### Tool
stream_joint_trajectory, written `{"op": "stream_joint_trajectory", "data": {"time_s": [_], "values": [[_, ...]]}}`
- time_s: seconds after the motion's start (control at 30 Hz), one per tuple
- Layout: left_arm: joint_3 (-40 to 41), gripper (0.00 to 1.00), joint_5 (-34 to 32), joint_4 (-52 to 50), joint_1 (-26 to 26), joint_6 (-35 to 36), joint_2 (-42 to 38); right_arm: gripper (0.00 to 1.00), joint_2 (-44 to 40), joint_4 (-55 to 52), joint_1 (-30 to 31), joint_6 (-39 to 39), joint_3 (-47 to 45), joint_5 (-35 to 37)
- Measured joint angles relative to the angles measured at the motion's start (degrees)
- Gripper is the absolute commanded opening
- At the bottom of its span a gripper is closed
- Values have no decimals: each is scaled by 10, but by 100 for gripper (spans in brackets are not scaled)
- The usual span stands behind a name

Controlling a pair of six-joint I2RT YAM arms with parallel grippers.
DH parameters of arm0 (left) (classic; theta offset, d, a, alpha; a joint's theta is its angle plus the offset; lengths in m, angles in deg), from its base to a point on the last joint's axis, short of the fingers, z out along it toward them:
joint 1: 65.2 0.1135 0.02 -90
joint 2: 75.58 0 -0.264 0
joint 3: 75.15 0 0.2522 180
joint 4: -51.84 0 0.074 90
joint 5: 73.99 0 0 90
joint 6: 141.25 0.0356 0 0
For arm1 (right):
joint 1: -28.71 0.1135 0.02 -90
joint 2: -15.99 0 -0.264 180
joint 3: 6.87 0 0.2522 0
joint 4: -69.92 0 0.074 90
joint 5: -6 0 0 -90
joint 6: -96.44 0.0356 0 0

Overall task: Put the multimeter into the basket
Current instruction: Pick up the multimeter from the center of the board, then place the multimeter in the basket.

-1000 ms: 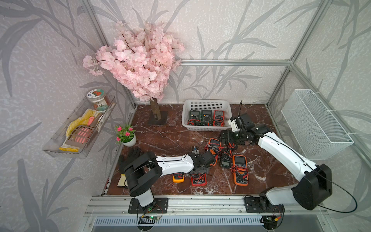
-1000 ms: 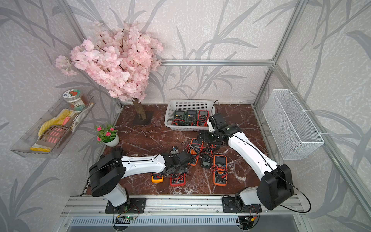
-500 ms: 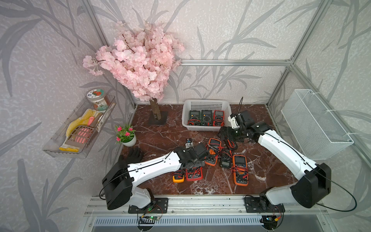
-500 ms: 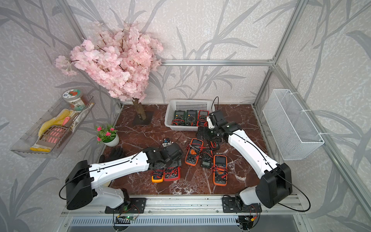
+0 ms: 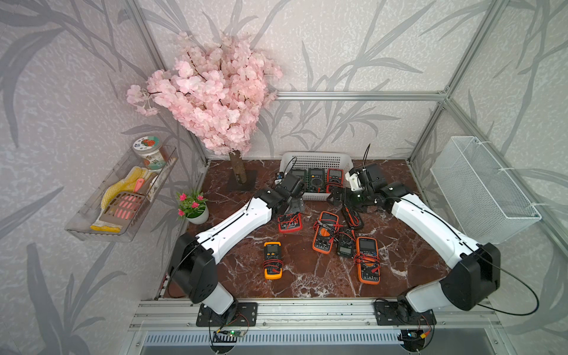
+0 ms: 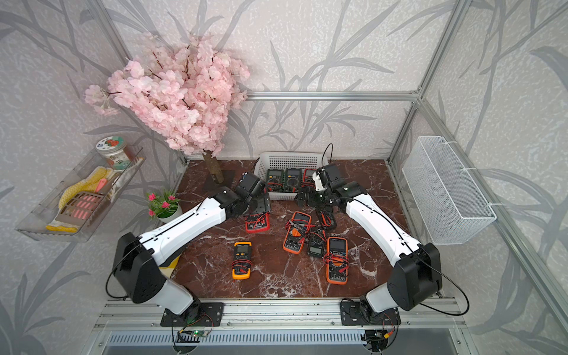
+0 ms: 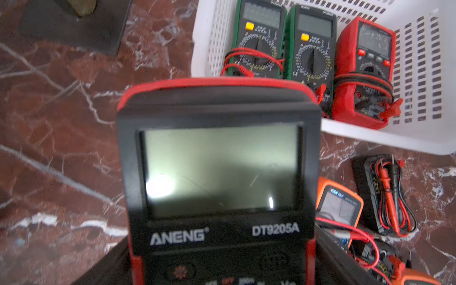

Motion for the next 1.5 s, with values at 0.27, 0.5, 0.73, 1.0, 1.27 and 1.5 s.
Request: {"op": "stream_joint_trajectory", "data": {"time_s": [0.27, 0.5, 0.73, 1.0, 1.27, 1.5], "values": [[-242, 51, 16, -17, 49, 113, 193, 99, 22, -1, 0, -3, 36, 4], [-465, 52, 19, -70, 74, 181, 344, 99, 31, -3, 0, -22, 52, 24], [-610, 54, 26, -96, 90, 203, 444, 99, 38, -6, 0, -40, 52, 51], [-616, 67, 42, -94, 101, 203, 487, 99, 39, -19, 0, -53, 52, 70], [-616, 82, 52, -94, 107, 202, 522, 99, 39, -25, 0, -53, 35, 82], [-615, 100, 52, -93, 107, 197, 522, 99, 39, -31, 0, -53, 31, 83]]}}
